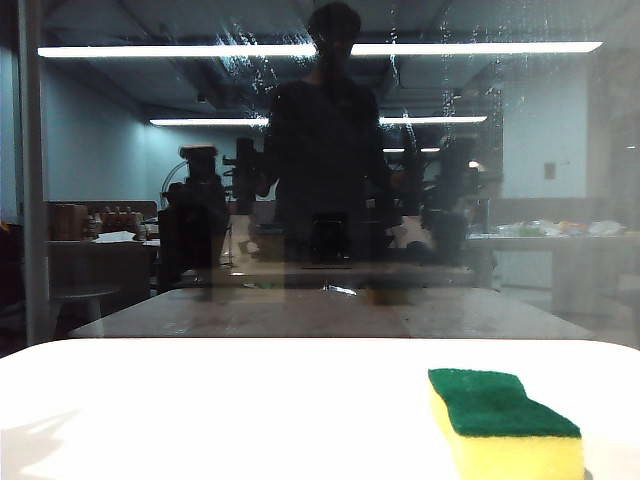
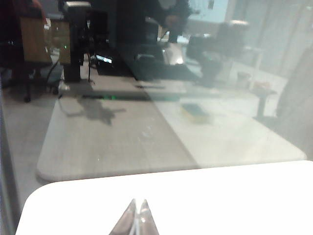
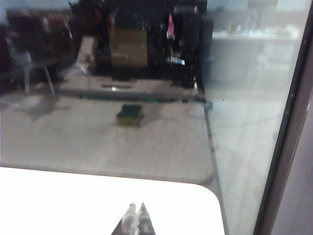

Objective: Reach upward to find where there is water on the glass, pick up the sponge from the table, dry the water, and finally place the sponge back on the table.

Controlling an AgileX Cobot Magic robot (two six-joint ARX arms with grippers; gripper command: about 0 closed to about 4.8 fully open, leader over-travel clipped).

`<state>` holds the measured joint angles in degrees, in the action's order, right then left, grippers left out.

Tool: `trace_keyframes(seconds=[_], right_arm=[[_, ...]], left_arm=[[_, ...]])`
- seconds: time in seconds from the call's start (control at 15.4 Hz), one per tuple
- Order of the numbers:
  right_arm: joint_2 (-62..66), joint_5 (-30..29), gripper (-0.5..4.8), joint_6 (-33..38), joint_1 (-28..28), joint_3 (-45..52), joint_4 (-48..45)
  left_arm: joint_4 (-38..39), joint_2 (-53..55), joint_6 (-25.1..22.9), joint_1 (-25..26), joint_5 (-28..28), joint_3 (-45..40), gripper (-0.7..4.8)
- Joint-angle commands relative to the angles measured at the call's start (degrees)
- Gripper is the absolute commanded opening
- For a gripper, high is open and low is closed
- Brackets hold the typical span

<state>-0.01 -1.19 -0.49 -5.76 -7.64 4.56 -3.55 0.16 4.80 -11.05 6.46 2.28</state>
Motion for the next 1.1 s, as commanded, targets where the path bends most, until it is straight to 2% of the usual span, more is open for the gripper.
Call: trace_keyframes(seconds=[0.06,0.45,1.1], right_arm=[[0.28,0.24,-0.08,-0.24,0.22,1.05,1.18],[0.15,0.22,-0.08,-0.48,0.22,5.35,1.18],[0.15,1.66,-0.08,-0.81,0.17,5.51,1.70]], left_arm=[[-6.12,0.02,-0.07,0.00,0.02,-1.77,-0.05],[-4.90,-0.02,-0.24,0.09,-0.20,-1.81,-0.05],[-4.66,-0.02,-0.24,0.07,-0.17,-1.81,-0.05]])
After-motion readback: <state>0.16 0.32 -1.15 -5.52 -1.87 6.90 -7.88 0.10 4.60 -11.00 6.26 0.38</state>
